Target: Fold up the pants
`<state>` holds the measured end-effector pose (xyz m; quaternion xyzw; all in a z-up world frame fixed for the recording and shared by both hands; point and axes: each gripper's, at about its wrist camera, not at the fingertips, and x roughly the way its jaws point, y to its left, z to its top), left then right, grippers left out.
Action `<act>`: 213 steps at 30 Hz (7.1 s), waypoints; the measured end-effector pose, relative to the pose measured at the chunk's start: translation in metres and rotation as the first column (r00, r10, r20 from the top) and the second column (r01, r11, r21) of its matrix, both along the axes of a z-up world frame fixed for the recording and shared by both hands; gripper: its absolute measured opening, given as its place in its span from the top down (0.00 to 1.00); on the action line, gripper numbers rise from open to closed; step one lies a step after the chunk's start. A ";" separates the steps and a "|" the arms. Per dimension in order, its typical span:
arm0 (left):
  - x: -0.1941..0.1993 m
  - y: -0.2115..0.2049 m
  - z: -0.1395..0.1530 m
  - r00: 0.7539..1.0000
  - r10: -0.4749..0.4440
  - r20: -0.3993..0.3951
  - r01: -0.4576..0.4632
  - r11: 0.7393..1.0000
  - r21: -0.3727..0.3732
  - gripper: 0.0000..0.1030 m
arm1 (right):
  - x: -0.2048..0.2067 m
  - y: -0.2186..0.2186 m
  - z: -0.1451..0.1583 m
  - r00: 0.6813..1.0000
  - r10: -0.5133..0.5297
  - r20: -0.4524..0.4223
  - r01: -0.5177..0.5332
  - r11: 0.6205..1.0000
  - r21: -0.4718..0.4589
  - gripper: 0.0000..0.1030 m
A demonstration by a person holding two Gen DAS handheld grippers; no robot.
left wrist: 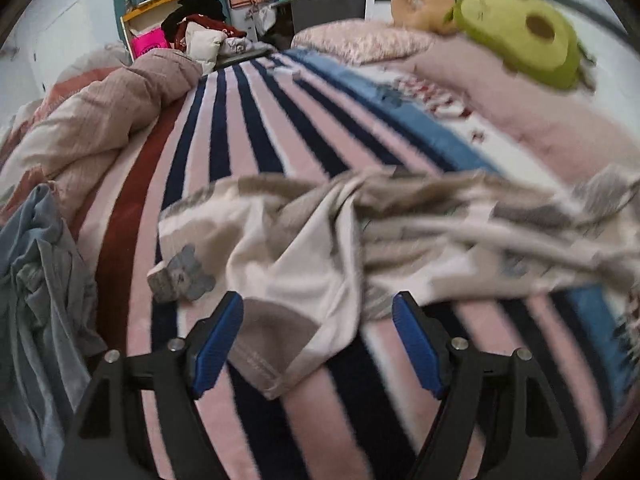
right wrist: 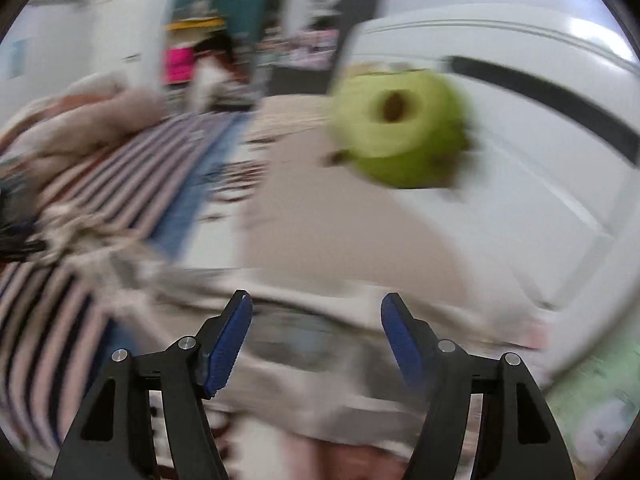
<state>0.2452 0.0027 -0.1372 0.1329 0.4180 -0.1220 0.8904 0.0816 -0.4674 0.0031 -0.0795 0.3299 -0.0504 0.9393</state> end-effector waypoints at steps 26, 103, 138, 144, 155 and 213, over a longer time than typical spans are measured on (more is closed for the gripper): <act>0.148 0.057 0.020 0.936 0.272 0.221 -0.272 0.962 -0.031 0.31 | 0.122 0.123 -0.094 0.935 0.287 -0.207 -0.260 0.954 0.149 0.39; 0.033 0.062 0.016 0.993 0.024 0.112 0.007 0.965 -0.262 0.47 | 0.168 0.233 -0.159 0.793 0.546 -0.270 -0.503 0.837 0.215 0.70; 0.021 0.043 0.013 0.990 -0.047 0.129 0.088 0.939 -0.332 0.33 | -0.029 -0.036 -0.075 0.952 -0.258 -0.163 0.302 0.872 0.386 0.25; 0.011 0.011 0.025 0.990 -0.083 0.110 0.119 0.919 -0.376 0.32 | -0.083 -0.096 -0.112 0.897 -0.418 -0.143 0.423 0.719 0.551 0.25; 0.008 -0.064 0.036 0.979 -0.178 0.095 0.201 0.908 -0.368 0.32 | -0.075 -0.153 -0.137 0.864 -0.499 -0.065 0.414 0.633 0.655 0.25; 0.056 -0.122 -0.009 0.946 -0.317 -0.066 0.269 0.883 -0.384 0.30 | 0.080 0.099 -0.101 0.970 0.230 -0.080 -0.161 0.852 0.498 0.70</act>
